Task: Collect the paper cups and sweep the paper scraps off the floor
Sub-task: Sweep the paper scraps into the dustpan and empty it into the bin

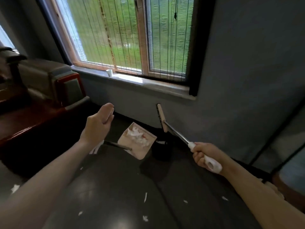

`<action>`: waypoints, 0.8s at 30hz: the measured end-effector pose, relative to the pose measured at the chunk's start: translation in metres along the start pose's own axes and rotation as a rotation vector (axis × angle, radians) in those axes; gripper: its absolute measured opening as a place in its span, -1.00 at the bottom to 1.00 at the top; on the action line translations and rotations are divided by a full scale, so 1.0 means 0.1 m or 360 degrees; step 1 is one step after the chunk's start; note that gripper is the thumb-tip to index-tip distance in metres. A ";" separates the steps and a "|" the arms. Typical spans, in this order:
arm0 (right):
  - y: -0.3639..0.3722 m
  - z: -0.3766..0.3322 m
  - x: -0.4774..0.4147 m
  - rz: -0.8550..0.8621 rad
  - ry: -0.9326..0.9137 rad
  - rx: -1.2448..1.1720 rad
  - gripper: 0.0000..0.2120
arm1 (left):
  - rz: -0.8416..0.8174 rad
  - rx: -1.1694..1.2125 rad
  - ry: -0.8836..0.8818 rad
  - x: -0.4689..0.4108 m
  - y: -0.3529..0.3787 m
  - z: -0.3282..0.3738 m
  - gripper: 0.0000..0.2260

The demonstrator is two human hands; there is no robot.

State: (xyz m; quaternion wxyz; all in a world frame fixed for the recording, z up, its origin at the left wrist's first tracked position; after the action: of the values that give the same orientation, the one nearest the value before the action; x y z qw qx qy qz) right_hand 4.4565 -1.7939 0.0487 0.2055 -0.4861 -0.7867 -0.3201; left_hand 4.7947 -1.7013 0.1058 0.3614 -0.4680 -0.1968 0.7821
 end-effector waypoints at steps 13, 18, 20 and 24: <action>0.78 -0.14 -0.74 0.0197 -0.0008 -0.0054 -0.81 | -0.0332 0.0022 0.0839 -1.19 0.37 -0.85 -0.56; 0.94 -0.11 -0.80 0.0259 -0.0027 -0.0181 -0.66 | -0.0569 -0.0129 0.1165 -1.32 0.71 -0.92 -0.43; 1.04 -0.05 -0.81 0.0290 -0.0025 -0.0235 -0.67 | -0.0684 -0.0054 0.1226 -1.26 0.86 -0.96 -0.49; 1.32 0.10 -0.84 0.0438 -0.0063 -0.0332 -0.67 | -0.0901 0.0019 0.1659 -1.09 1.09 -1.12 -0.62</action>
State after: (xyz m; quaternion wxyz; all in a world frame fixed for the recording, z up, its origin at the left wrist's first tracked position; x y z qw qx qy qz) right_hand 4.6118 -1.7972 0.0287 0.1802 -0.6142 -0.6791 -0.3592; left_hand 4.8835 -1.8585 0.0450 0.6075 -0.7177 -0.1061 0.3234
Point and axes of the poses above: each hand's wrist, its own x-axis away from the middle knuckle, its own y-axis out of the palm, z = x × y, the point moved 2 cm from there along -x, towards the middle knuckle, and after that the axes turned 1 degree about y, right-handed, at the moved point
